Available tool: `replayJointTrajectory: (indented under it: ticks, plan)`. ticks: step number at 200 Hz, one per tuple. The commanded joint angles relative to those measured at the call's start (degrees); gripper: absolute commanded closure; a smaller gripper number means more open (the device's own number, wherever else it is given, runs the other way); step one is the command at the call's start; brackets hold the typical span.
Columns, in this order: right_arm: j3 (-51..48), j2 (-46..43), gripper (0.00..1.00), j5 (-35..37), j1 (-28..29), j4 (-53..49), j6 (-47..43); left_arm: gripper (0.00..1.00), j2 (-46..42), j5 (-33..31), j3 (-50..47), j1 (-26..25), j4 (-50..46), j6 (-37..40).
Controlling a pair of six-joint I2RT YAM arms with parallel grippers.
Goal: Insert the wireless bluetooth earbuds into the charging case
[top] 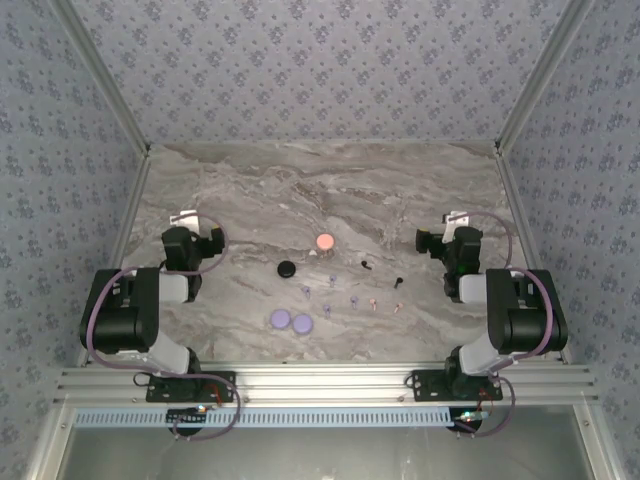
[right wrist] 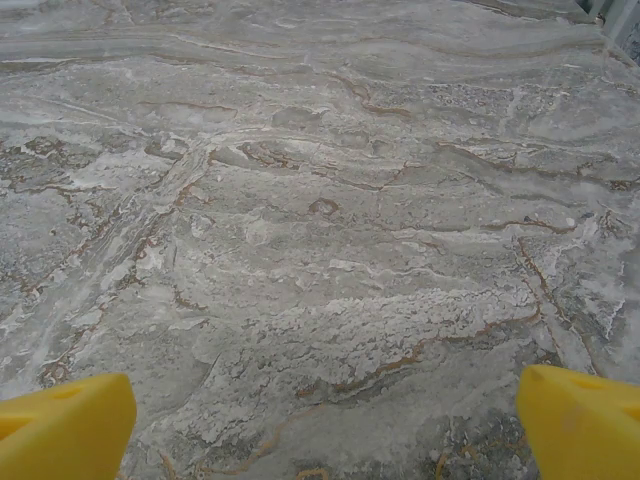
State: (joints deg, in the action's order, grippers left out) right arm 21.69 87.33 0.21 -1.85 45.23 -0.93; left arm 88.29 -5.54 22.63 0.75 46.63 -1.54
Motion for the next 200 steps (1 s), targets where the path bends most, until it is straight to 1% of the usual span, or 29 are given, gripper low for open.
replayJointTrajectory:
  ticks: [1,87,159,167,176,192,200]
  plan:
    - [1.1,-0.2,0.0,0.7,0.0,-0.1,-0.6,0.01,-0.5,0.6,0.7,-0.1,0.4,-0.6]
    - [1.1,-0.3,0.0,0.2,-0.3,-0.1,-0.4,0.01,-0.5,0.6,0.8,-0.1,0.4,-0.5]
    - [0.8,-0.5,0.0,-1.9,-1.3,0.3,0.2,0.01,-0.7,0.6,0.6,-0.1,0.8,-0.6]
    - [1.3,-1.4,0.0,-2.3,-1.5,-1.1,0.2,0.01,-2.1,0.6,0.7,-0.1,-0.6,-0.7]
    - [2.8,-3.8,0.0,-2.6,-1.5,-5.3,-0.1,0.01,-5.1,0.6,0.9,-0.1,-3.3,-0.5]
    - [5.5,-8.8,0.0,-3.8,-1.4,-13.7,-0.6,0.01,-12.7,0.5,1.1,-0.1,-9.6,-0.5]
    - [6.6,-11.1,0.0,-4.1,-1.4,-17.0,-0.4,0.01,-17.0,0.2,1.7,-0.1,-13.0,-2.2]
